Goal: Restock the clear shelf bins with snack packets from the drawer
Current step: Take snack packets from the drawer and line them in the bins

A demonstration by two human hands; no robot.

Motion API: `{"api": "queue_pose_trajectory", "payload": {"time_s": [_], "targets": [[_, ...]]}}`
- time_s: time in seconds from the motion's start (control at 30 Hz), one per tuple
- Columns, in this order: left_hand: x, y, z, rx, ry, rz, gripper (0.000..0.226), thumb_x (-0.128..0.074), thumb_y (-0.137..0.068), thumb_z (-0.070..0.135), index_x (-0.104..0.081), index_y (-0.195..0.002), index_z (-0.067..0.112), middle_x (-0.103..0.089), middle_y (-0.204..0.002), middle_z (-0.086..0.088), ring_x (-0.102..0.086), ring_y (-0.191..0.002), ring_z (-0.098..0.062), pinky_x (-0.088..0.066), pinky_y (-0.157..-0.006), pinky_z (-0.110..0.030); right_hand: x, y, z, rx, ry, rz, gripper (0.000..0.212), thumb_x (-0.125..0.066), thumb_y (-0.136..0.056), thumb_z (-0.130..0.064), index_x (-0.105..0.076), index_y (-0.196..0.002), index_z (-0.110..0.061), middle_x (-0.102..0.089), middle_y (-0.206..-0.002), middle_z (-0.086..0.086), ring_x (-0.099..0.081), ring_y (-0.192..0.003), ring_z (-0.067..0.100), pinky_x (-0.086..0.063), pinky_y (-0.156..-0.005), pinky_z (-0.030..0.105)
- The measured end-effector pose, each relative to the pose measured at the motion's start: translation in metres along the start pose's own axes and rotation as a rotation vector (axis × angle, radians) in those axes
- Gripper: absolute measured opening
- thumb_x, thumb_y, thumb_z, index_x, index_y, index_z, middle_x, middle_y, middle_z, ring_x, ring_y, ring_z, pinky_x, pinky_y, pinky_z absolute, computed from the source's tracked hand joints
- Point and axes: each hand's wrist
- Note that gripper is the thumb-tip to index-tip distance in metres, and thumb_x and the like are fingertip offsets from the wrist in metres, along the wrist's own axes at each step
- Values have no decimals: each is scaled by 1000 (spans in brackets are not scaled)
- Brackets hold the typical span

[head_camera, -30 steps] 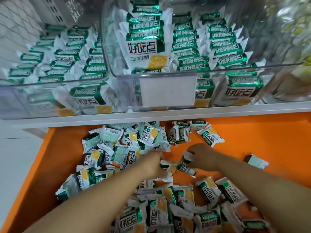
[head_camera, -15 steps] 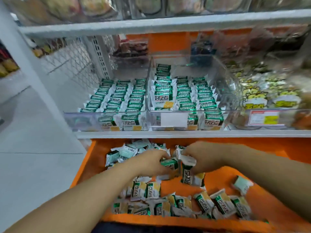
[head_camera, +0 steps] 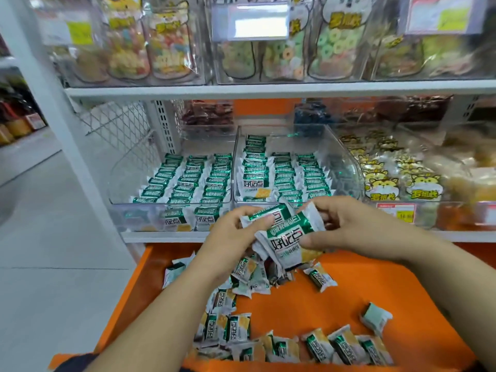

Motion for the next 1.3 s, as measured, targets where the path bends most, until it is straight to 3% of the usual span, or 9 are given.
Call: {"api": "queue_pose_trajectory", "payload": {"time_s": [0.1, 0.2, 0.3, 0.43, 0.57, 0.77, 0.97, 1.2, 1.3], "targets": [[-3, -4, -3, 104, 296, -66, 61, -65, -72, 41, -55, -123, 11, -68, -111, -15, -68, -98, -25, -55, -85, -42, -4, -7, 3, 14, 99, 104, 66, -68, -66, -58, -56, -96, -1, -57, -98, 20, -58, -86, 36, -49, -78, 47], [-4, -5, 1, 126, 384, -146, 59, -51, -79, 50, -55, -125, 13, -67, -117, -14, -64, -109, -29, -47, -97, -51, -5, -12, 5, -12, 87, 190, 49, -68, -67, -53, -63, -90, -9, -54, -119, -5, -56, -102, 9, -45, -87, 20], [-2, -5, 8, 75, 410, -179, 69, -49, -73, 59, -52, -127, 16, -67, -119, -11, -63, -111, -27, -46, -99, -50, -13, -16, 6, -32, 5, 203, 44, -69, -72, -49, -61, -106, -22, -60, -104, -11, -58, -88, 2, -48, -83, 28], [9, -2, 8, -84, 3, -170, 42, -69, -75, 34, -58, -114, 24, -71, -107, 7, -65, -102, -11, -50, -93, -33, -26, -28, 11, -6, -149, 265, 52, -71, -69, -48, -51, -107, -20, -60, -83, 3, -54, -67, 12, -50, -65, 32], [27, -3, 14, -132, -183, -125, 60, -75, -73, 45, -51, -126, 29, -67, -114, 13, -62, -105, -3, -50, -92, -27, -22, -43, 13, 17, -99, 177, 83, -71, -56, -70, -36, -128, -52, -58, -124, -4, -59, -110, 11, -50, -94, 38], [51, -15, 23, -275, -311, 157, 61, -66, -81, 37, -43, -137, 32, -55, -126, 19, -54, -113, -1, -47, -96, -27, 3, -76, -5, 130, -36, 323, 45, -77, -77, -20, -52, -114, -27, -63, -92, 0, -63, -78, 6, -54, -61, 21], [65, -34, 6, -347, -881, 216, 48, -55, -95, 23, -42, -140, 31, -43, -143, 7, -39, -130, -10, -26, -110, -25, 9, -109, 19, 77, 234, 390, 48, -76, -77, -29, -44, -111, -37, -62, -109, -2, -61, -94, 17, -53, -83, 40], [61, -40, -5, -291, -1210, 134, 57, -49, -97, 31, -22, -145, 44, -33, -145, 17, -34, -133, -7, -4, -120, -44, -5, -124, 32, 72, 392, 251, 52, -72, -81, -37, -43, -124, -34, -52, -130, -5, -54, -110, 21, -45, -94, 36], [60, -39, -6, -278, -1270, 120, 58, -46, -98, 32, -16, -147, 45, -30, -148, 18, -28, -136, -7, 0, -119, -44, -14, -128, 36, 63, 420, 175, 53, -65, -87, -36, -41, -134, -30, -43, -142, -6, -41, -129, 13, -29, -99, 17]]}}
Point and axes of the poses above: each hand's wrist, its own y-axis away from the middle knuckle, its own x-axis out of the back of the hand, z = x × y
